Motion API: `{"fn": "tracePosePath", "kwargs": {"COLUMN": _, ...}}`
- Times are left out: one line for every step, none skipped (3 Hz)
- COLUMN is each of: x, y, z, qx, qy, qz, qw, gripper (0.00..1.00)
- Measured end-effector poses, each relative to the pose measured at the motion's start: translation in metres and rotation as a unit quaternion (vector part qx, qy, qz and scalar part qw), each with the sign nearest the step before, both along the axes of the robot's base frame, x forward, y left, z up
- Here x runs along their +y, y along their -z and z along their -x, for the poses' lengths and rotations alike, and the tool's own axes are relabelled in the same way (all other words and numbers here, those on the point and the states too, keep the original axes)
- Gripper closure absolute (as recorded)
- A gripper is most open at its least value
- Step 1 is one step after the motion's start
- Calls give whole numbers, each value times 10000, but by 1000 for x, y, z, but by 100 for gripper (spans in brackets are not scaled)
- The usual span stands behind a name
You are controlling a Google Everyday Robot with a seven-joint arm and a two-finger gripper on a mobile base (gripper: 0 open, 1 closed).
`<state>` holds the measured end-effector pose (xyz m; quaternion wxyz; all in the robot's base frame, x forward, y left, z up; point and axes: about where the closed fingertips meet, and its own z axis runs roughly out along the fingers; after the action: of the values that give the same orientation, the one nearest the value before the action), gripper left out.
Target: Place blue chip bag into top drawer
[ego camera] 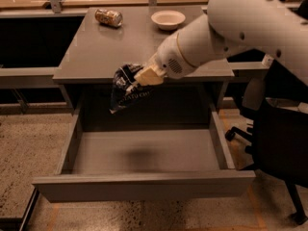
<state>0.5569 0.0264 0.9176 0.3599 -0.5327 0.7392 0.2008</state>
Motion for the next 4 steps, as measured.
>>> {"fn": "tracePosePath", "kwargs": {"x": -10, "y": 56, "z": 28, "qx": 531, "qy": 415, "qz": 64, "qw": 9977, "gripper": 100}}
{"fn": "tracePosePath", "kwargs": {"x": -19, "y": 112, "z": 45, "qx": 1059, "qy": 723, "qz": 27, "qw": 9917, "gripper": 82}}
{"fn": "tracePosePath", "kwargs": {"x": -27, "y": 150, "z": 53, "qx": 1341, "qy": 1031, "qz": -115, "qw": 9855, "gripper": 59}}
{"fn": "tracePosePath", "kwargs": {"x": -26, "y": 162, "z": 51, "qx": 1356, "qy": 1139, "qz": -217, "qw": 9840, "gripper": 36}}
